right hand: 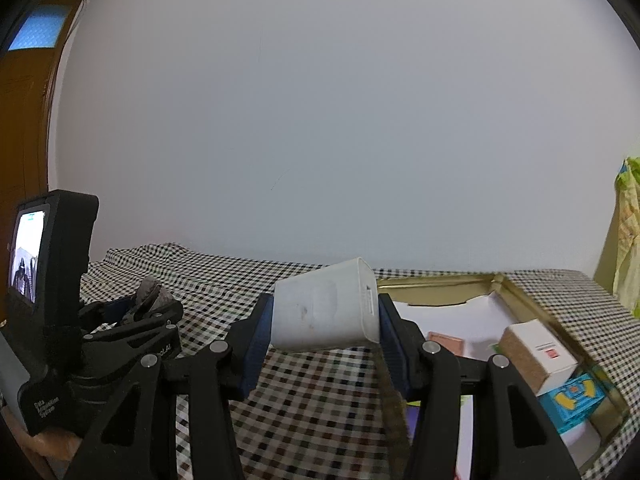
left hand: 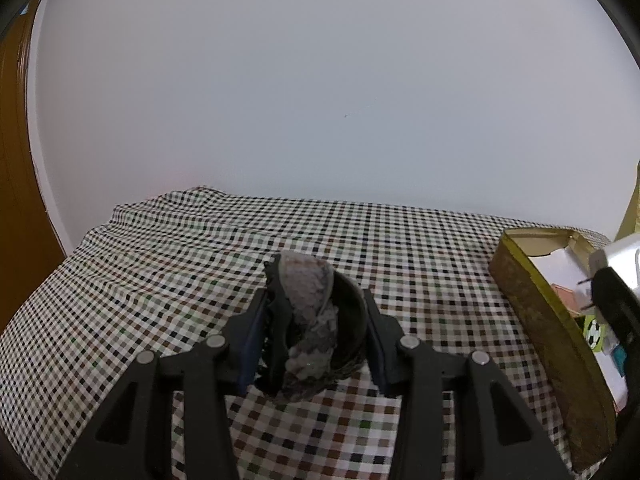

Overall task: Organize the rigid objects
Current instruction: 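Lift the pouch and charger and carry both toward the gold tray, then lower the pouch and charger over the tray beside the white box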

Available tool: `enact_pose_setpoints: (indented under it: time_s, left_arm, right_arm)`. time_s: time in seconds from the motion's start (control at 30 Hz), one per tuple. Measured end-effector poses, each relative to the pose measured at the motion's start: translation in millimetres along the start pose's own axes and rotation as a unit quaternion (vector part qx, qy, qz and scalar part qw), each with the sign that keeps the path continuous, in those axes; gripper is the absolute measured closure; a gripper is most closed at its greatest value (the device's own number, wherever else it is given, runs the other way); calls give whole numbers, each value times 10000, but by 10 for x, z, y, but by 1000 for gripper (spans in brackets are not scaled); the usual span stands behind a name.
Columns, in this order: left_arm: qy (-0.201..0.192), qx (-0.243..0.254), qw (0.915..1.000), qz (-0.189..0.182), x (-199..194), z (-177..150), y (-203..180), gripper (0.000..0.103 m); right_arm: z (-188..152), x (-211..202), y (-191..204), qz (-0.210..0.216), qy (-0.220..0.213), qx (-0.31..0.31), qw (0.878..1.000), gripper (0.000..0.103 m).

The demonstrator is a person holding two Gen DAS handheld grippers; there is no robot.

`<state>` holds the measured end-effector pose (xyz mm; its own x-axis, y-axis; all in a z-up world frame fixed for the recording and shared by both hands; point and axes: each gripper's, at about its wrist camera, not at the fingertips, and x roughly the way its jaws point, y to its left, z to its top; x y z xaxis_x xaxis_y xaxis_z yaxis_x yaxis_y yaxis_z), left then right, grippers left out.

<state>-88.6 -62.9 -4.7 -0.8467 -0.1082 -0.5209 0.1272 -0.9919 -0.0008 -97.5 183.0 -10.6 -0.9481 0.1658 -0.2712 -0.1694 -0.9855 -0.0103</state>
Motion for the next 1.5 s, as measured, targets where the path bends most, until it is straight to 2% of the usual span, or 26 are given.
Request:
enact_pose_setpoints:
  time_s: [0.47,0.7,1.03,1.3,1.33,1.5]
  left_arm:
    - [-96,-5,9997,-229,-197,-104,-345,60]
    - [-311,19,9989,-358,-329,-88,-536,60]
    - [-654,186,9953,-695,-524,-3,-906,60]
    - [-708,347,9927,-913,-561,23,-1171,60]
    - [-713,351,9925,-931,-563,31,-1192,60]
    - [-696,402,9909,-1078,-561,55,-1336,60]
  right_arm:
    - [44,-322,-324,-133,-365,132,9992,49]
    - [54,-431,-503,-253,-494,161,9983,49]
    - [78,-535,-879,-633,-610,304,9957,49]
    - [93,-642,-1292,-1067,-666,529,9906,49]
    - [97,-518,-1355,-1091,-651,556,9903,49]
    - [41,-572,-1550,-1241,-618,780,9873,49]
